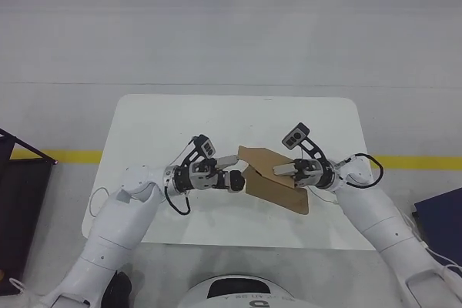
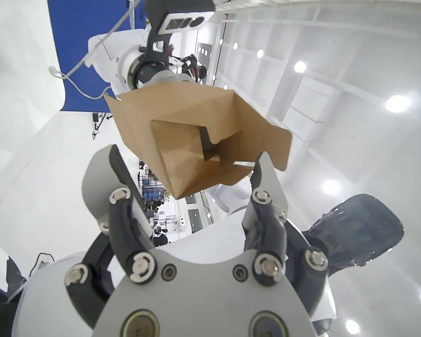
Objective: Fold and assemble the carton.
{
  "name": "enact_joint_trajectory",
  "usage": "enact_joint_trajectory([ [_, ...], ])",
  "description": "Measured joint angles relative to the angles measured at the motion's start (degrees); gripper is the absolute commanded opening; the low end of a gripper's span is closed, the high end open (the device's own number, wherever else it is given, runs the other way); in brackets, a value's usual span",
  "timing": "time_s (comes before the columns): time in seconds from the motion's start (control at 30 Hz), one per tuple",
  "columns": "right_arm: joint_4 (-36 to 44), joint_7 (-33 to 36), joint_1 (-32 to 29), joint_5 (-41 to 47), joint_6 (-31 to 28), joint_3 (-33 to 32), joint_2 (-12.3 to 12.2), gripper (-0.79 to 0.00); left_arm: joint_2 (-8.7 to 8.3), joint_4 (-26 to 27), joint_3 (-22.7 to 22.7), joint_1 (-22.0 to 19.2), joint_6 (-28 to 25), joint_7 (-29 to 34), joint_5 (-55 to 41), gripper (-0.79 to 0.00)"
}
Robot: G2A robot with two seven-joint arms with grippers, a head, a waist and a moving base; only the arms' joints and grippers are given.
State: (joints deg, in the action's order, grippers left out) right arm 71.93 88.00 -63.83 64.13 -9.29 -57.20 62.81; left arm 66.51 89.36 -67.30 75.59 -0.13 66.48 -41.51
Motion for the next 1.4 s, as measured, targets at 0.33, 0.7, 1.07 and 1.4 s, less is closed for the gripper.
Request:
enact_joint_trajectory([
  [0.33,-0.08,0.00,0.69,0.05,0.08,0.63,0.17,-0.785,-0.56,5.48,1.06,1.69,1.97,-2.45,6.05,-0.175],
  [0.7,0.74,0.00,0.00,0.21,0.05,-0.04,-0.19,-0.785,-0.10,3.58,5.67,-1.37,3.71,-4.22,10.11,-0.172],
  [1.07,-0.54,0.00,0.41,2.89,0.55,0.31,-0.13,-0.785,-0.17,1.97,4.60,-2.23,1.88,-5.23,7.20,-0.157],
  [1.4,-2.60,0.00,1.27,10.88,3.32,2.59,-0.21,-0.785,-0.77,3.95,-0.56,-4.47,4.12,-5.85,2.34,-0.179],
])
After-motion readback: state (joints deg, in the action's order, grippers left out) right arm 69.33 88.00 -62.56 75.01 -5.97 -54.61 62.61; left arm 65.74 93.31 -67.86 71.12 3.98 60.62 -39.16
